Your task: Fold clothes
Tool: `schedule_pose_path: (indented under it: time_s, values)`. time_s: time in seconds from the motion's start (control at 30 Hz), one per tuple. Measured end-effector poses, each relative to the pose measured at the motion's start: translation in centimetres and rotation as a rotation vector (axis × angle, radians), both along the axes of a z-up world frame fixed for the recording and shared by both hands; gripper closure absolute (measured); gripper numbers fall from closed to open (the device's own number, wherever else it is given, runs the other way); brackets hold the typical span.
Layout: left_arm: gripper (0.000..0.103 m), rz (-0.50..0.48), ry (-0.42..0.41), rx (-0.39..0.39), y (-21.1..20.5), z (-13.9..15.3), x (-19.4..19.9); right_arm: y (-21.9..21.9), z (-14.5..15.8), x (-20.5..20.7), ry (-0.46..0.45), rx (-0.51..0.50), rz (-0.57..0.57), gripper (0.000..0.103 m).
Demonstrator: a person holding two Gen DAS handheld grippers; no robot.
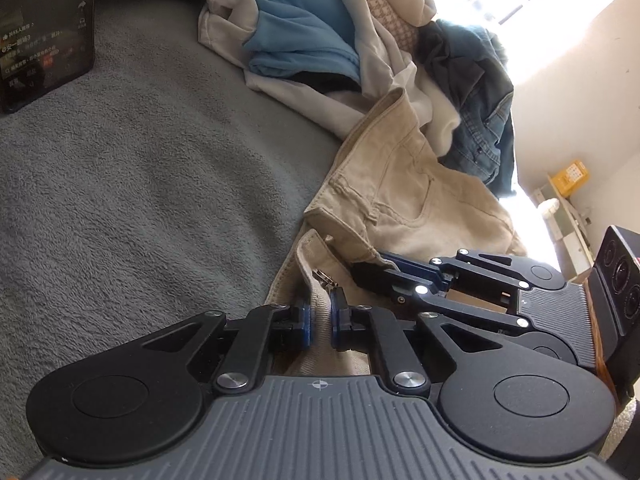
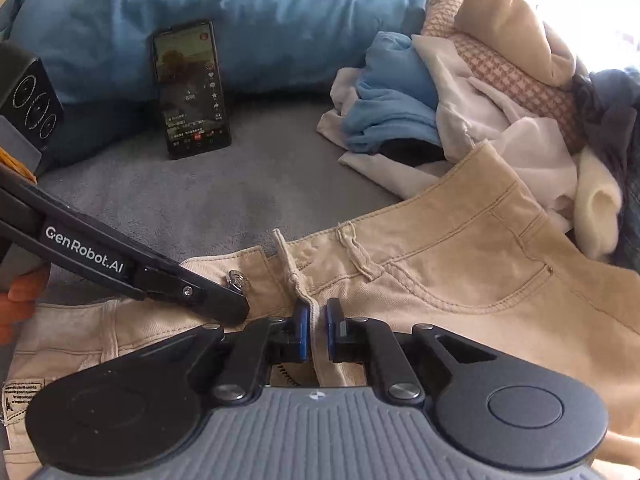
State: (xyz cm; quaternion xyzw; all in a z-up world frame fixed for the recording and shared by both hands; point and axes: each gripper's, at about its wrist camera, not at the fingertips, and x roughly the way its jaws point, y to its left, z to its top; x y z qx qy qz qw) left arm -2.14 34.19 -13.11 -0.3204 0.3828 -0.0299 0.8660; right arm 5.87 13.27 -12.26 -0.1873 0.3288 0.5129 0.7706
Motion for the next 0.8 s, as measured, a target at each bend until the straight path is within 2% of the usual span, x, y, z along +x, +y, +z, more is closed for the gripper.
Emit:
schedule_pose_path:
  time_s: [0.03,0.07,0.17,0.23,0.27,0.37,0.47,0.63,0.8]
  values:
    - [0.093,-0.003,-0.003,0.004,0.0,0.1,0.0,0.1,-0.2,0.0,0.006,0.001,-0.001,0.089]
    - [0.093,-0.001,-0.003,-0.001,0.1,0.2,-0.1,0.2,-0.3,0.1,0.013,0.001,-0.002,0.083]
    - [0.088,0.004,-0.003,-0.019,0.3,0.4,-0.4,-1.4,0.7,1.9,0.187,0.075,-0.044,0.065]
    - [0.083,0.021,-0.002,-0.035,0.5,0.5,-0.7,-3.2,1.6,3.1,0.269,0.147,-0.109,0.054]
    - [0.077,0.030,-0.004,-0.040,0.6,0.7,-0.8,-4.2,2.0,3.6,0.307,0.180,-0.139,0.053]
    - [0.070,0.068,-0.018,-0.042,0.8,1.4,-1.4,-9.5,2.7,6.3,0.526,0.315,-0.264,0.049]
    - [0.061,0.122,-0.027,-0.021,1.3,2.2,-2.1,-16.1,3.2,7.6,0.621,0.395,-0.405,0.047]
    - [0.060,0.194,-0.043,0.011,2.2,3.5,-3.2,-29.7,6.4,8.1,0.538,0.428,-0.697,0.046]
    - [0.060,0.193,-0.059,0.036,1.0,5.3,-3.2,-45.8,8.9,5.1,0.512,0.629,-1.057,0.039]
